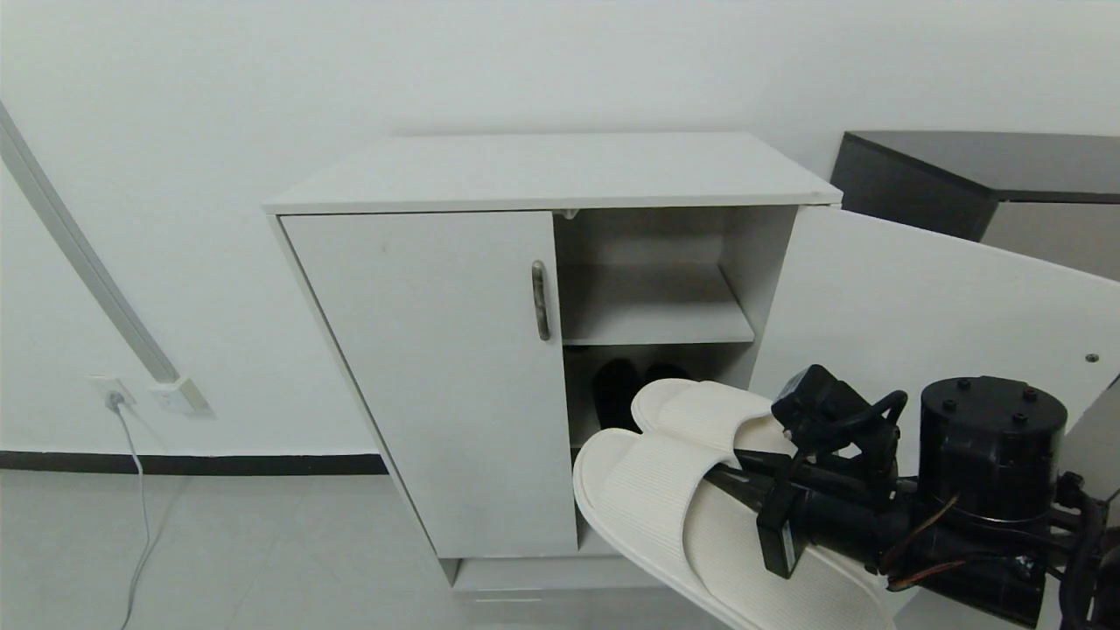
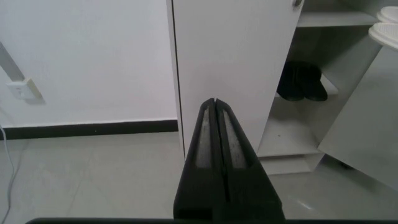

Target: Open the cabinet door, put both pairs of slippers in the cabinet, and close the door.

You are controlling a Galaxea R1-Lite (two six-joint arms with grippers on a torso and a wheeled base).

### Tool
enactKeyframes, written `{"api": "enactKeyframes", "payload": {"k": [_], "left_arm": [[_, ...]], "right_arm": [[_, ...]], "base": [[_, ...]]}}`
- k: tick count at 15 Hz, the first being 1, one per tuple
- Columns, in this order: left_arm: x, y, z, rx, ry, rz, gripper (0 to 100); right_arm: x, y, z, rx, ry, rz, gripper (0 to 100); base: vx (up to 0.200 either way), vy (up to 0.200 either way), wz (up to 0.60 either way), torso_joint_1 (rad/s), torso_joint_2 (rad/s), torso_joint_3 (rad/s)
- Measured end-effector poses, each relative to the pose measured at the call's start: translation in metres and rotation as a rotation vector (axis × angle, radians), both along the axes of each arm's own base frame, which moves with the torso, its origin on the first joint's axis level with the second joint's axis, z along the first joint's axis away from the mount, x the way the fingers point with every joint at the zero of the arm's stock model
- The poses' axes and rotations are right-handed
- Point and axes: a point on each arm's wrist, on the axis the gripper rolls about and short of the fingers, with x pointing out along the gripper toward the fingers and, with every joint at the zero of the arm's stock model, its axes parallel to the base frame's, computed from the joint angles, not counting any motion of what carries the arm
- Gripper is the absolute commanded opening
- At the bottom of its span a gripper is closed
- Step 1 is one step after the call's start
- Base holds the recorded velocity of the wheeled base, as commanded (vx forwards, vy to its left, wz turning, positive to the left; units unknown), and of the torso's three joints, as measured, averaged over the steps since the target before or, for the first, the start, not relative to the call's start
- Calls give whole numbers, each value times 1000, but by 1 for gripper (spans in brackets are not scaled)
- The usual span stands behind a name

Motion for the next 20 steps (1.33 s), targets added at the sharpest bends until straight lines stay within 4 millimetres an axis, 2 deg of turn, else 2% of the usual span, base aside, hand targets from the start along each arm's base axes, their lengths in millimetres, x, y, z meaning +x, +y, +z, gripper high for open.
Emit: {"api": "enactKeyframes", "payload": {"k": [8, 20], "left_arm": [[0, 0, 0, -2, 1, 1, 0], [0, 0, 0, -5, 0, 2, 0]], "right_arm": [[-1, 0, -2, -6, 7, 0, 0], [3, 2, -3, 30, -49, -33, 0]], "base": [[0, 0, 0, -39, 425, 380], [0, 0, 0, 0, 24, 24]]}}
